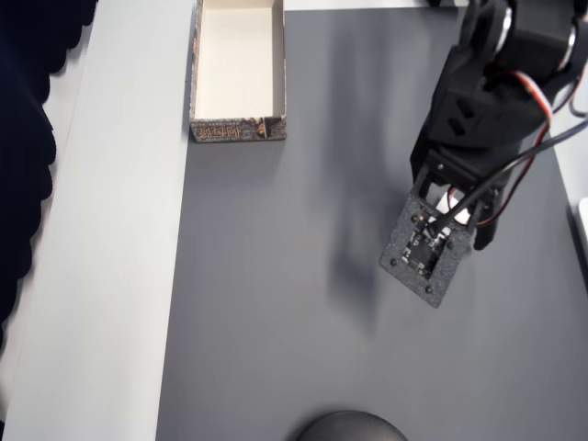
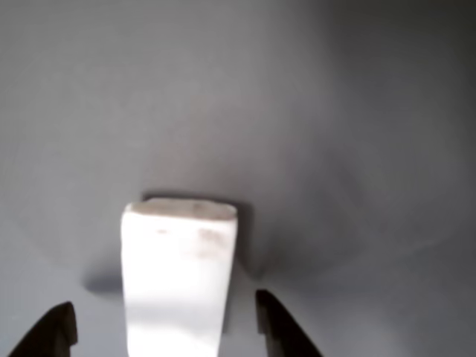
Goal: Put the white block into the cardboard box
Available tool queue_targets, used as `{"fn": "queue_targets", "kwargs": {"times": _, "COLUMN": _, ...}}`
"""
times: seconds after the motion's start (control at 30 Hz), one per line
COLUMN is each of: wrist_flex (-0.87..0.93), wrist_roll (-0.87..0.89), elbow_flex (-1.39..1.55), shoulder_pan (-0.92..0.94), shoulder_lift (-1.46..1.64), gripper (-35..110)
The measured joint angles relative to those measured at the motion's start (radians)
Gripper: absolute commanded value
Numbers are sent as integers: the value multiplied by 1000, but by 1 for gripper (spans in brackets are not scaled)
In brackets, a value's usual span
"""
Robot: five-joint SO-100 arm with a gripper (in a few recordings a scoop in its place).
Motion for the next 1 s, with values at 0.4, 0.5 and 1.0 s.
{"fn": "queue_targets", "kwargs": {"times": 0.4, "wrist_flex": -9, "wrist_roll": 0, "elbow_flex": -12, "shoulder_pan": -3, "shoulder_lift": -17, "gripper": 31}}
{"fn": "queue_targets", "kwargs": {"times": 0.5, "wrist_flex": -21, "wrist_roll": 0, "elbow_flex": -12, "shoulder_pan": -3, "shoulder_lift": -17, "gripper": 31}}
{"fn": "queue_targets", "kwargs": {"times": 1.0, "wrist_flex": -25, "wrist_roll": -12, "elbow_flex": -14, "shoulder_pan": -3, "shoulder_lift": -21, "gripper": 25}}
